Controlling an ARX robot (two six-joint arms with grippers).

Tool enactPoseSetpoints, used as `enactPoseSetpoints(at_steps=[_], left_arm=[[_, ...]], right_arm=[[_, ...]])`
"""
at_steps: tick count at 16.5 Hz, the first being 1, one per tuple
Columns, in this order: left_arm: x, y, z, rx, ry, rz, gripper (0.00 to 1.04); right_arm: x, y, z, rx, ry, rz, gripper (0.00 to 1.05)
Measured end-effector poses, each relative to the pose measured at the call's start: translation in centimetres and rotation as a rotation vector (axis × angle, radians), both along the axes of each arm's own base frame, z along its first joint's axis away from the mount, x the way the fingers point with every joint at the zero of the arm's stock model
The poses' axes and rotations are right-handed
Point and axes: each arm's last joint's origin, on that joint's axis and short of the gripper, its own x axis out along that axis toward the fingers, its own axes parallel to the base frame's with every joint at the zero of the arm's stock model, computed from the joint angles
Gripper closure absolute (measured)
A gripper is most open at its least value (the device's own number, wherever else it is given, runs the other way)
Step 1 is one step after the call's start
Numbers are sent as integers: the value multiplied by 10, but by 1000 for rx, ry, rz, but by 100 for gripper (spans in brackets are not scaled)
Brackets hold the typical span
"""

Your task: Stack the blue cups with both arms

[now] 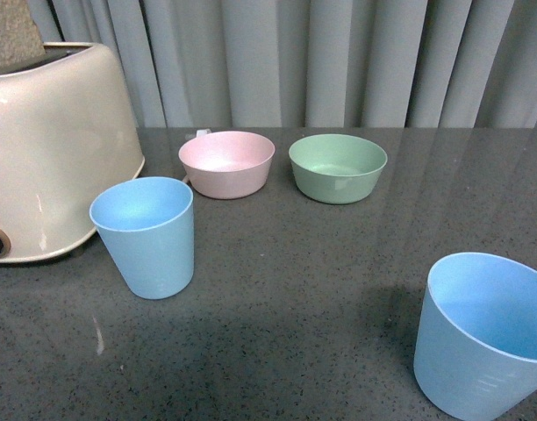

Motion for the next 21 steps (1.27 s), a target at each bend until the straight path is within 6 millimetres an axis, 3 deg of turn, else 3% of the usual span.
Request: enactPoseSetpoints(at_steps=[21], left_arm=[[0, 0, 0, 0, 0, 0, 7]], right_arm=[[0, 0, 0, 0, 0, 0, 7]])
